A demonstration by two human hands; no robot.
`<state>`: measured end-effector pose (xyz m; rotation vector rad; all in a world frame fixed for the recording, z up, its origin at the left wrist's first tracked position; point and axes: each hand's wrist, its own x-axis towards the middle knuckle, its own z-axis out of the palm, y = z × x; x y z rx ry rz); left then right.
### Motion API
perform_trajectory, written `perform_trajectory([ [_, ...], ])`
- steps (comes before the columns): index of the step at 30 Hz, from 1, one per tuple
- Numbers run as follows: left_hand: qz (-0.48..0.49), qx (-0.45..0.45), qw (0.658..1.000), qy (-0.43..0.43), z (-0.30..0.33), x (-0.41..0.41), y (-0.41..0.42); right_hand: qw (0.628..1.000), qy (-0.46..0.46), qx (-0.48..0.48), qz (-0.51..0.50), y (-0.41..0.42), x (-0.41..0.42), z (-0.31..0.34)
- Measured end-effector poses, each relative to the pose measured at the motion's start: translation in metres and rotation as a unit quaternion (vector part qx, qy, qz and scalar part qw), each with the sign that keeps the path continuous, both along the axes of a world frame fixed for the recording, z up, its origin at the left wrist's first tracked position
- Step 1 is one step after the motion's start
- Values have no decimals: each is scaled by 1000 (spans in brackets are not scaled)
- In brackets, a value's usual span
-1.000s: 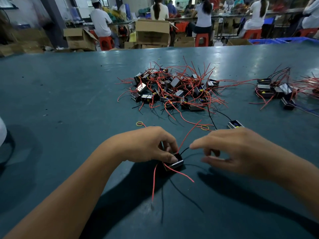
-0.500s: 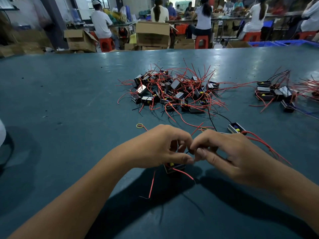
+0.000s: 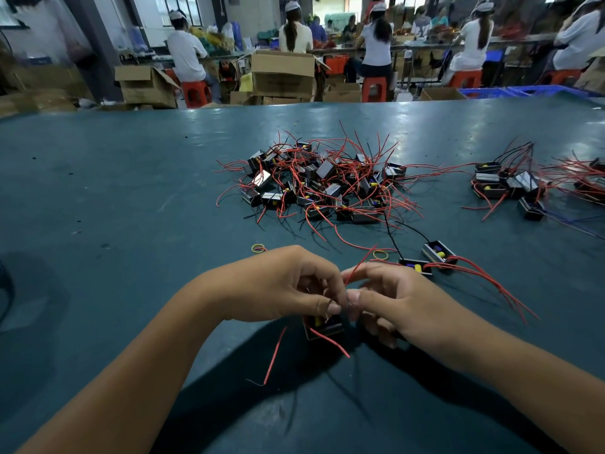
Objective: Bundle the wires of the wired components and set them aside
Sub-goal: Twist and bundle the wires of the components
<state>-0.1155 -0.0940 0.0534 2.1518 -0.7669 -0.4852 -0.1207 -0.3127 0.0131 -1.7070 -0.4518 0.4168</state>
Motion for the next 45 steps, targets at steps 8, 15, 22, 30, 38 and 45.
perform_trajectory([
  [8, 74, -6, 997, -12, -4, 3, -4, 999, -10, -10, 41, -10, 4, 0],
  [15, 144, 64, 977, -144, -10, -2, -18, 991, -68, -48, 105, -18, 7, 2],
  [22, 92, 79, 980, -159, -9, -6, -24, 989, -78, -36, 121, -25, 11, 7],
  [30, 77, 70, 979, -176, -7, -14, -29, 991, -81, -30, 106, -32, 16, 11],
  [38, 92, 76, 980, -158, -8, -15, -29, 983, -144, -71, 89, -39, 18, 20],
  [45, 86, 75, 984, -136, -11, -10, -26, 916, -352, -153, -118, -39, 20, 16],
])
